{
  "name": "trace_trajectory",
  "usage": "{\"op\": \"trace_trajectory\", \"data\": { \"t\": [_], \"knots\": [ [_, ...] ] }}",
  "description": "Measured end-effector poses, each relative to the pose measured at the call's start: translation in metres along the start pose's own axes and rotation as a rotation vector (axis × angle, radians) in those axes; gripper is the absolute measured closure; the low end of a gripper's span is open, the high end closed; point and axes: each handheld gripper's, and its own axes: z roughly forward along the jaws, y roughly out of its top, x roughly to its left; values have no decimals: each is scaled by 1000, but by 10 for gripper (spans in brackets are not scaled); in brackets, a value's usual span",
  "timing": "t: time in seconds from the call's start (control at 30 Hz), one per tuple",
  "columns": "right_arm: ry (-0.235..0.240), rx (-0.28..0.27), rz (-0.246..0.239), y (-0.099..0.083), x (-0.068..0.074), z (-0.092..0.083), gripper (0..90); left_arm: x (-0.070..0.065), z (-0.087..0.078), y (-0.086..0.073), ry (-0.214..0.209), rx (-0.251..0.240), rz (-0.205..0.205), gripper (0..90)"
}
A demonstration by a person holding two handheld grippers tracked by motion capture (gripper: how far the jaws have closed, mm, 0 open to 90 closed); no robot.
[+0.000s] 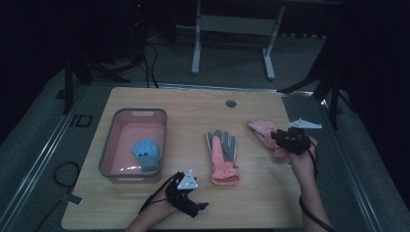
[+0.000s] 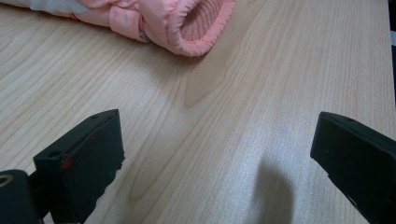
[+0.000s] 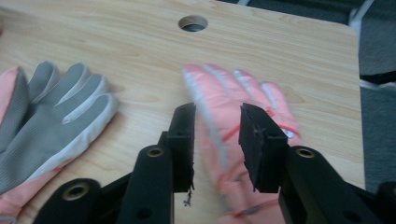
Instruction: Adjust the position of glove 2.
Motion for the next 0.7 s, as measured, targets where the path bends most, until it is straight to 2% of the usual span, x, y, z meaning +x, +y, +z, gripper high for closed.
{"op": "trace_trajectory", "data": {
  "t": [0.1, 0.13, 0.23, 0.27, 0.33, 0.37, 0.47, 0.53, 0.57, 0.63, 0.7],
  "knots": [
    [2, -1, 11, 0, -7, 1, 637, 0, 0, 0, 2, 3, 2, 29],
    [20, 4, 39, -2, -22, 10, 598, 0, 0, 0, 4, 2, 0, 29],
    [40, 16, 56, -5, -30, 19, 581, 0, 0, 0, 1, 3, 0, 29],
    [35, 49, 52, -10, -34, 30, 574, 0, 1, 0, 0, 8, 2, 29],
    [45, 61, 45, -13, -36, 35, 563, 0, 1, -1, 0, 10, 3, 29],
    [42, 98, 33, -19, -37, 45, 564, 0, 1, -1, 1, 11, 5, 29],
    [55, 102, 41, -25, -36, 51, 575, 0, 2, -1, 3, 14, 4, 29],
    [54, 92, 40, -28, -36, 53, 644, 1, 1, -1, 2, 7, -1, 29],
    [54, 92, 40, -28, -36, 53, 644, 1, 1, 0, 1, 5, -3, 29],
    [62, 105, 28, -30, -33, 54, 761, 1, 1, -1, 2, 8, -2, 29],
    [58, 108, 15, -31, -30, 54, 829, 0, 1, -1, 0, 13, 0, 29]
  ]
}}
